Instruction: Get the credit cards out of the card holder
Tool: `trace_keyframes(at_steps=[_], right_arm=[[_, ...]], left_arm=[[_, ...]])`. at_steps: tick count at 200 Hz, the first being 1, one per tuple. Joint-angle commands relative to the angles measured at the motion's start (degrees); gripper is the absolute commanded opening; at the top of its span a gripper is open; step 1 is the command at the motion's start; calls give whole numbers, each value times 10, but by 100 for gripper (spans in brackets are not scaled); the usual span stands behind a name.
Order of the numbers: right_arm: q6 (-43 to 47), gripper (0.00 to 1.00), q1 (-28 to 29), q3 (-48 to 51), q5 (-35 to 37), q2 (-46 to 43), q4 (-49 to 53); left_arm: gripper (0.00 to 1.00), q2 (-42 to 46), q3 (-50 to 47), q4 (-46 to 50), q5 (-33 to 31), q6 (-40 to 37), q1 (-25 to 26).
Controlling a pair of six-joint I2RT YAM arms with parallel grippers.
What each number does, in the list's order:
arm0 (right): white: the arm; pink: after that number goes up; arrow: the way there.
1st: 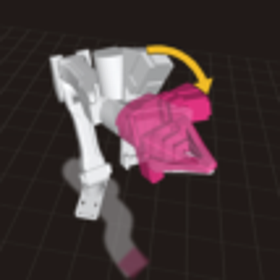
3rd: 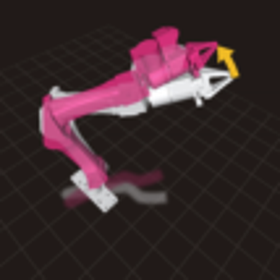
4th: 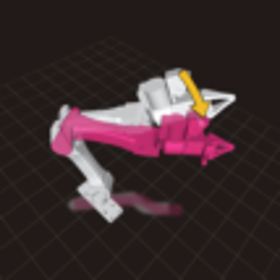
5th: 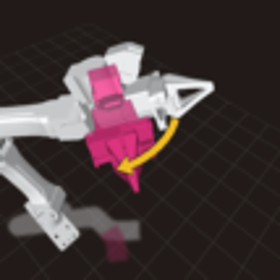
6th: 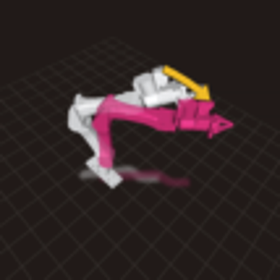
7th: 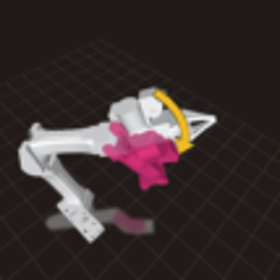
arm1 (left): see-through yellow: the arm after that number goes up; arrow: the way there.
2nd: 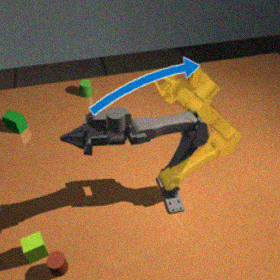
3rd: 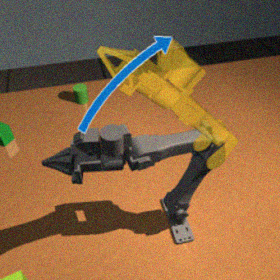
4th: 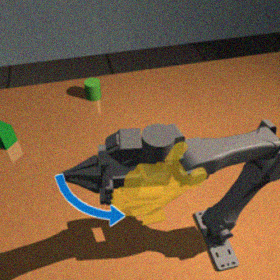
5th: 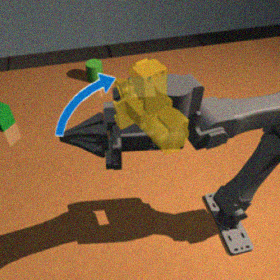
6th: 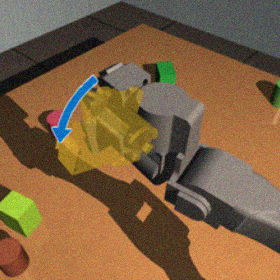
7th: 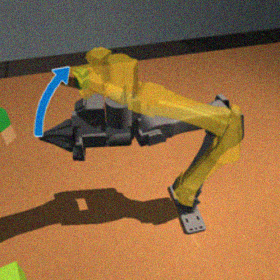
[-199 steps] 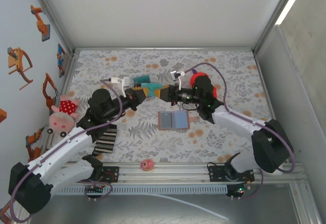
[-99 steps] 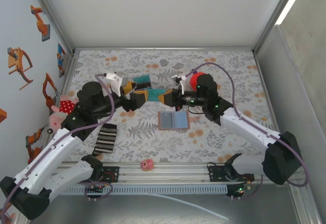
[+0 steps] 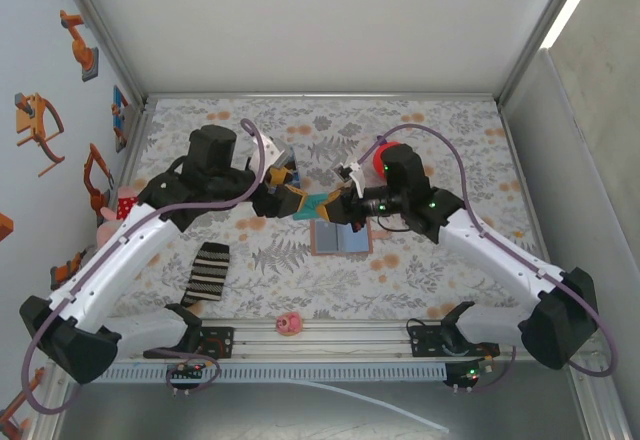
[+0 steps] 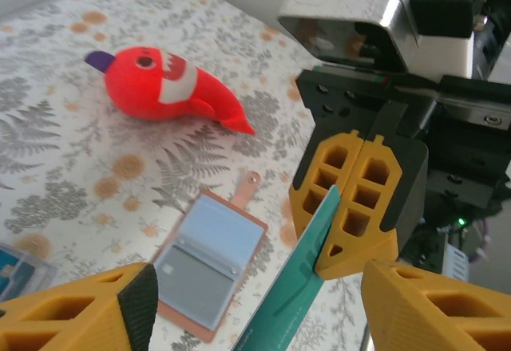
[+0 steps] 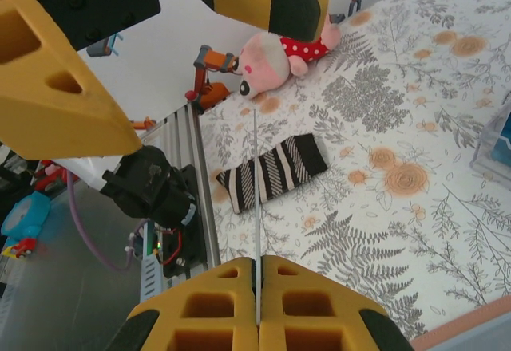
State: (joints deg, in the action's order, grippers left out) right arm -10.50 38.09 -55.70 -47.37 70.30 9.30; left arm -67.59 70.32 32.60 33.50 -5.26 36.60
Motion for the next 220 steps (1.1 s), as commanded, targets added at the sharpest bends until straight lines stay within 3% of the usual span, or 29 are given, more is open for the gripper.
trace_keyframes(at_steps=[1,63,83,106,136,142,152,166,176,220], right_arm=[[37,1,5,-28,-18,-3,36],[43,1,5,-34,-38,5,37],[44,1,5,-33,-37,6,38],[43,1,5,-33,-39,7,36],[43,2,5,-34,-35,10,34],[43,5,5,-34,-31,11,34],[42,12,5,-35,-21,12,36],[41,31,5,-35,-1,12,40],[41,38,5,-34,13,9,42],[34,48,4,-27,109,-8,55]], left_arm=[[63,-15,28,56,52,-58,9],[51,-62,51,93,51,-100,8],[33,-70,53,90,52,-98,1],[26,-76,52,94,53,-108,-1],[6,-82,46,99,56,-123,-1],[0,-84,45,99,56,-126,-1],[0,-85,44,97,56,-129,-3],[0,-85,41,86,52,-129,-12],[0,-84,36,71,48,-130,-22],[0,-72,-18,-51,-21,-177,-65]])
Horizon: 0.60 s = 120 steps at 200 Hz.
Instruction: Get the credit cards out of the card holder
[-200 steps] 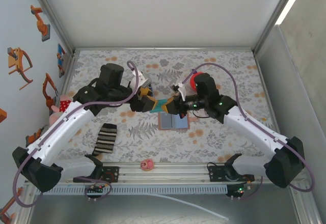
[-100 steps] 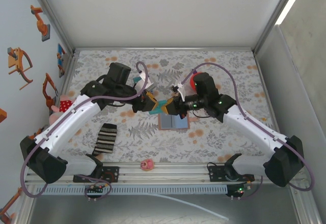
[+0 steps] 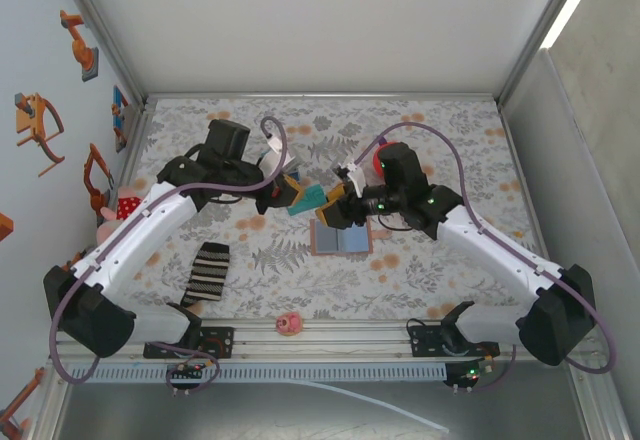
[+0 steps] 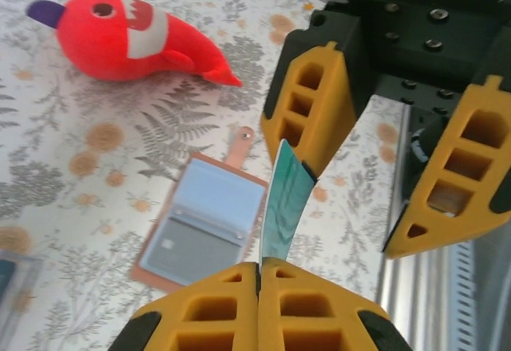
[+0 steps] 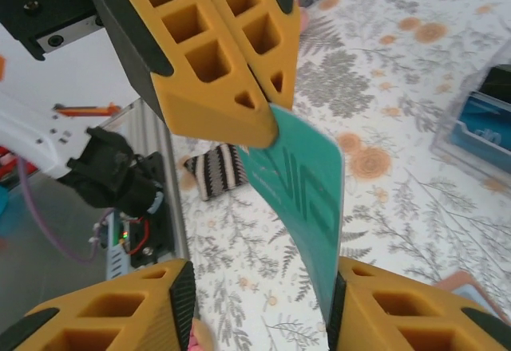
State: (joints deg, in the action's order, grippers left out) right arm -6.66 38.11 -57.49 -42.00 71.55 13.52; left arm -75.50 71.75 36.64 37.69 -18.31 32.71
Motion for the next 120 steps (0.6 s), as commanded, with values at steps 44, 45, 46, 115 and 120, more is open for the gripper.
trace_keyframes(at_steps=[44,45,46,115,120], right_arm=[[-23,52,2,1,140,-44,13],[-23,52,2,1,142,-45,13],[-24,52,2,1,144,-46,13],[-71,63,-1,21,267,-91,4],[-73,65,-1,22,275,-94,4]], left_arm=[[0,-24,-23,-134,-84,-109,-84],[0,-25,-22,-134,-84,-112,-85],[0,-26,-21,-134,-84,-114,-86],[0,-137,27,-172,-93,-192,-150],[0,-145,29,-176,-92,-197,-153]])
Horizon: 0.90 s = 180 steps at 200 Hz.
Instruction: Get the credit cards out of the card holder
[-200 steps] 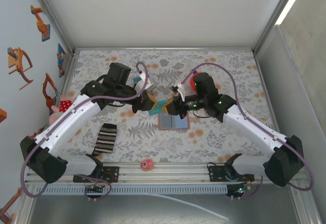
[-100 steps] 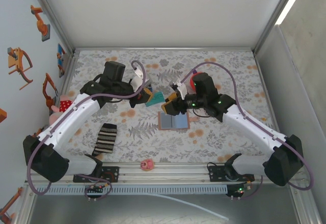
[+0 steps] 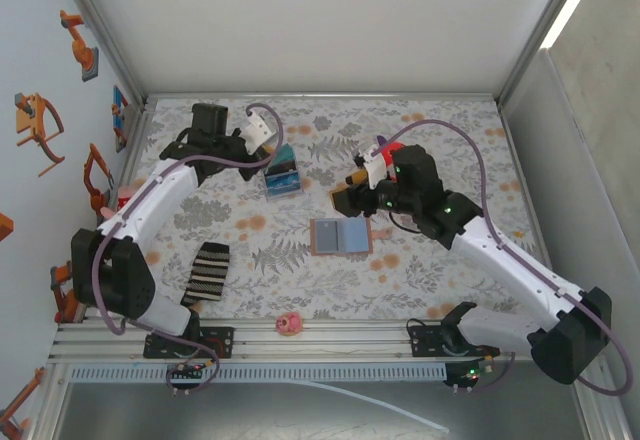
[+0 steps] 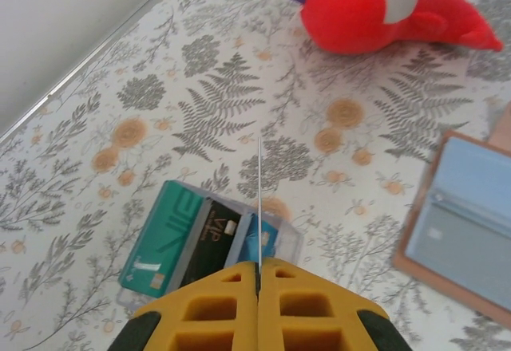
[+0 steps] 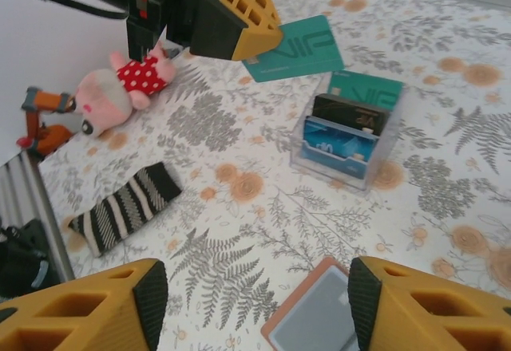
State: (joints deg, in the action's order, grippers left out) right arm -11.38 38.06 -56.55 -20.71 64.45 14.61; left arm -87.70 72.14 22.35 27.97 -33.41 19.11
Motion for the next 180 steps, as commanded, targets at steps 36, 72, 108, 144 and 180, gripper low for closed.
trace_keyframes(at_steps=[36,72,108,144,180], right_arm=[[-45,74,-2,28,120,-48,-9],[-61,81,-3,40,163,-64,-16],[-69,84,-4,48,180,-75,-24],[-73,86,-4,57,190,-85,-34],[-74,86,-4,55,188,-85,-34]], left_arm=[[0,-81,60,-26,10,-80,-30],[0,-135,87,-27,26,-112,-38],[0,-180,110,-18,44,-146,-40],[0,-215,135,-3,50,-168,-41],[0,-244,162,25,53,-186,-43]])
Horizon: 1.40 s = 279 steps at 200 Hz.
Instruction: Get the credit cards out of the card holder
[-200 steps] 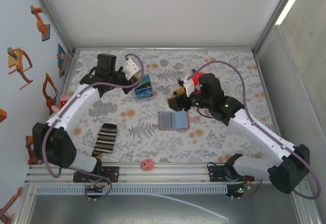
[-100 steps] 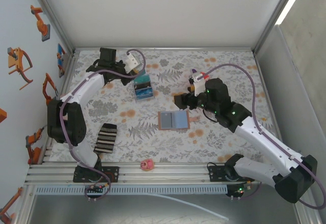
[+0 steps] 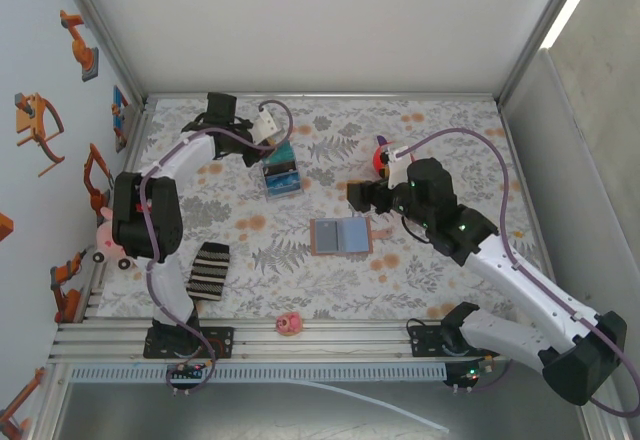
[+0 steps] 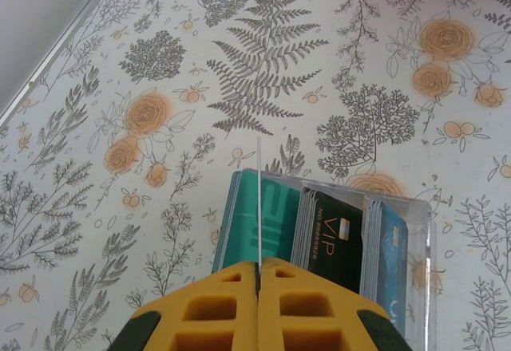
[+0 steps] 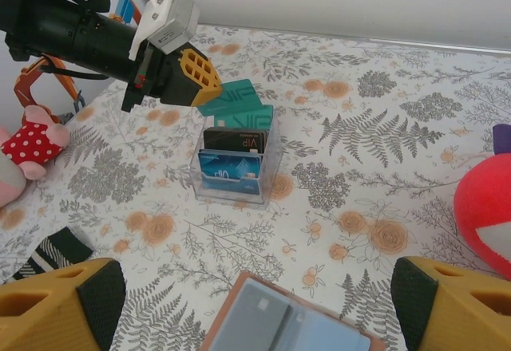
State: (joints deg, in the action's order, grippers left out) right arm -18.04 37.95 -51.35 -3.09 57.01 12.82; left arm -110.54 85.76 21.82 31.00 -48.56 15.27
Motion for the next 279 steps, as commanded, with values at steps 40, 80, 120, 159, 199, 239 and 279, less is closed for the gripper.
trace_keyframes(at_steps=[40,80,120,159,199,239,279], right_arm=[[-8,86,-2,5,17,-15,-15],[-10,86,-2,6,20,-17,-18],[-11,86,-3,4,17,-16,-20],[-10,86,-3,4,14,-16,-19],[-10,86,-3,-1,9,-13,-18],[-14,82,-3,-15,6,3,14],[-40,74,-2,-35,23,37,68]], left_arm=[[0,-37,41,55,25,-50,-7],[0,-49,44,57,27,-52,-9],[8,-58,53,61,26,-55,-9],[13,-57,60,60,27,-48,-10],[16,-46,60,53,29,-40,-9],[20,-5,46,30,44,-4,-7],[55,84,-38,-81,34,91,-7]])
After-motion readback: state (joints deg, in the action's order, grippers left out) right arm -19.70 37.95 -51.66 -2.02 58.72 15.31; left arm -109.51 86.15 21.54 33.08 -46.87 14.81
